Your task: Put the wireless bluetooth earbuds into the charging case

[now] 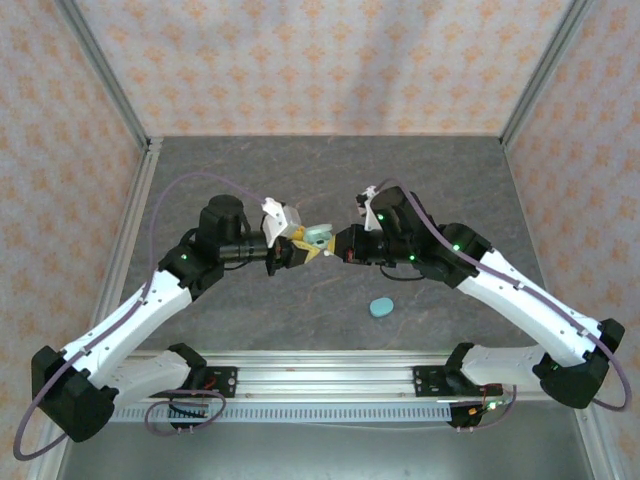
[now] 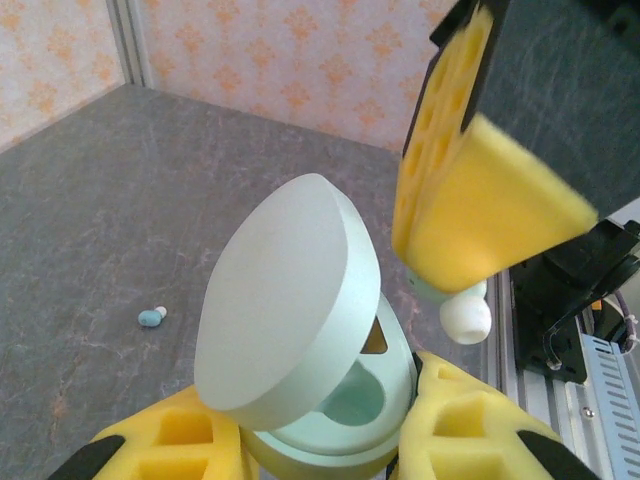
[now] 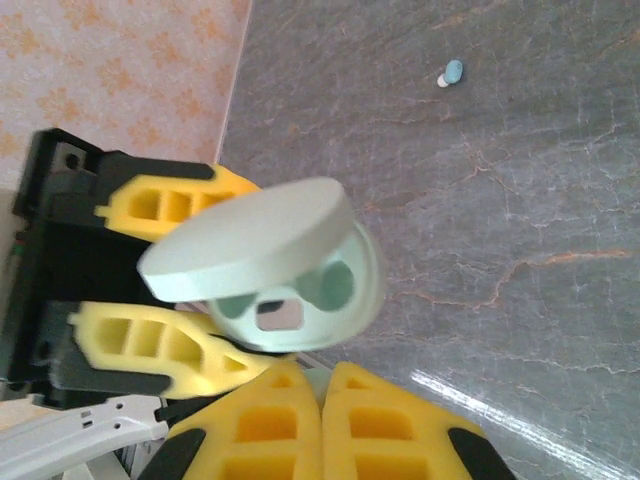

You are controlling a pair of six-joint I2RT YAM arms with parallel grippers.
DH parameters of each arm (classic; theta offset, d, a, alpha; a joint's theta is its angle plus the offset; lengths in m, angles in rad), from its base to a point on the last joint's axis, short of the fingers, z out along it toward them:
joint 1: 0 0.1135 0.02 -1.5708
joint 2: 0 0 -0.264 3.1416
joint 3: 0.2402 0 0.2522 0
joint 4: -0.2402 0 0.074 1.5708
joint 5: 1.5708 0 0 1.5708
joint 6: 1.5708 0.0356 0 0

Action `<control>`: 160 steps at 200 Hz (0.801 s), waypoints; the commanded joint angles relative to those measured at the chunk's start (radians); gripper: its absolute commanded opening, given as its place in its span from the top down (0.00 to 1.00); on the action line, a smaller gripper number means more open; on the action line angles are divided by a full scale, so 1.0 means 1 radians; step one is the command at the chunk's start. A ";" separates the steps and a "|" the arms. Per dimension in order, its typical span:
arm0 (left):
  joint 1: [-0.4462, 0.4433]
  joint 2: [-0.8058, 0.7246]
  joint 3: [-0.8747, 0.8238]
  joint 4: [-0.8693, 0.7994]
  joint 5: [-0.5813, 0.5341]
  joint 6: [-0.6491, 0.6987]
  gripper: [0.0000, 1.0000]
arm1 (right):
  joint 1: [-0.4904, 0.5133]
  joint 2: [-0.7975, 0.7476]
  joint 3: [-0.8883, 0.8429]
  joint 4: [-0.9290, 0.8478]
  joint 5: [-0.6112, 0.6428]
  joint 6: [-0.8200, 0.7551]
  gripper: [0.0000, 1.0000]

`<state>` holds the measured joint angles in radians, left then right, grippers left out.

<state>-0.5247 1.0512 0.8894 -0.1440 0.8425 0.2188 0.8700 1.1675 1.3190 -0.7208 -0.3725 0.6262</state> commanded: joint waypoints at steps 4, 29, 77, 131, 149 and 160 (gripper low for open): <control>-0.019 -0.009 0.034 0.062 -0.038 0.048 1.00 | 0.007 -0.016 0.045 -0.023 -0.013 -0.015 0.98; -0.034 -0.013 0.036 0.070 -0.049 0.047 1.00 | 0.007 -0.006 0.053 -0.021 -0.014 -0.029 0.98; -0.041 -0.017 0.039 0.066 -0.054 0.049 1.00 | 0.006 0.011 0.057 0.017 -0.017 -0.023 0.98; -0.044 -0.024 0.032 0.071 -0.055 0.049 1.00 | 0.007 0.011 0.072 0.032 0.019 -0.004 0.98; -0.045 -0.023 0.029 0.072 -0.056 0.050 1.00 | 0.006 0.011 0.077 0.027 0.046 -0.001 0.98; -0.045 -0.022 0.030 0.073 -0.054 0.048 1.00 | 0.005 0.012 0.078 0.027 0.060 -0.001 0.98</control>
<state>-0.5632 1.0492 0.8913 -0.1143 0.7990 0.2459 0.8700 1.1767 1.3594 -0.7143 -0.3649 0.6170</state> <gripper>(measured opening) 0.273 0.054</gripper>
